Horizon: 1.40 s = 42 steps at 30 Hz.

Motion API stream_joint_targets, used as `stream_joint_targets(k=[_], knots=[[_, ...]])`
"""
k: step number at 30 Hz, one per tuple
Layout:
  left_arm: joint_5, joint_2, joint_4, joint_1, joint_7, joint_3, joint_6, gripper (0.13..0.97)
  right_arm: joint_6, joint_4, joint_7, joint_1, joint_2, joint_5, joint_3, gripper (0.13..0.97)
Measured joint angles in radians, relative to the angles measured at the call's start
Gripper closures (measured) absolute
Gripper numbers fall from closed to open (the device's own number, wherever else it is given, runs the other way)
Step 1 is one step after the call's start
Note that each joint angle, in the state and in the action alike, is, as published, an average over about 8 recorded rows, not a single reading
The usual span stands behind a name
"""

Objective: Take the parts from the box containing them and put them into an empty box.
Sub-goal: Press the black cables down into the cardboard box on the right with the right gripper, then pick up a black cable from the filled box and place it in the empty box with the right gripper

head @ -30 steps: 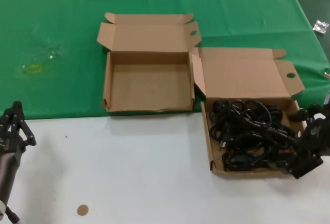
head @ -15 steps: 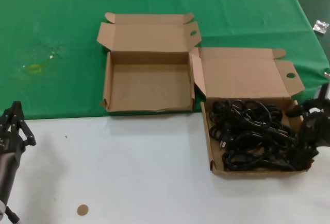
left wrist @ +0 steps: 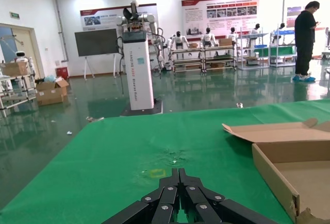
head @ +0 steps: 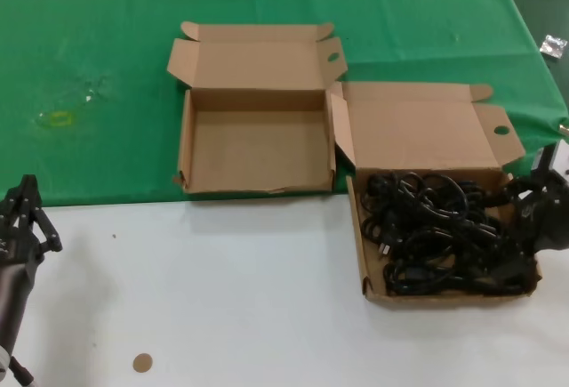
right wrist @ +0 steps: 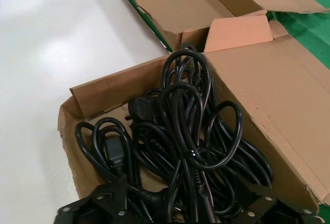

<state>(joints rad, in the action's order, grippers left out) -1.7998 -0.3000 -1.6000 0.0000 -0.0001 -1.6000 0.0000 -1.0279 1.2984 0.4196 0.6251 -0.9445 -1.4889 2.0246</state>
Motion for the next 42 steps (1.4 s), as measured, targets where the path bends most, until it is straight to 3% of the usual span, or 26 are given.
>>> stream_joint_targets(k=[7, 15, 19, 27, 42], knots=[[0.0, 0.0, 0.0, 0.0, 0.0, 0.0, 0.0, 0.945, -0.004, -0.023, -0.01, 0.006, 0.025, 0.022, -0.011, 0.389], [0.0, 0.0, 0.0, 0.0, 0.0, 0.0, 0.0, 0.945, -0.01, -0.053, -0.02, 0.025, 0.066, 0.059, -0.005, 0.611], [0.0, 0.0, 0.0, 0.0, 0.0, 0.0, 0.0, 0.945, -0.012, -0.072, -0.027, 0.039, 0.086, 0.077, -0.001, 0.611], [0.0, 0.0, 0.0, 0.0, 0.0, 0.0, 0.0, 0.945, -0.018, -0.067, -0.017, 0.046, 0.098, 0.099, -0.005, 0.793], [0.0, 0.0, 0.0, 0.0, -0.001, 0.0, 0.0, 0.945, -0.021, 0.051, 0.047, 0.005, 0.039, 0.083, -0.065, 0.865]])
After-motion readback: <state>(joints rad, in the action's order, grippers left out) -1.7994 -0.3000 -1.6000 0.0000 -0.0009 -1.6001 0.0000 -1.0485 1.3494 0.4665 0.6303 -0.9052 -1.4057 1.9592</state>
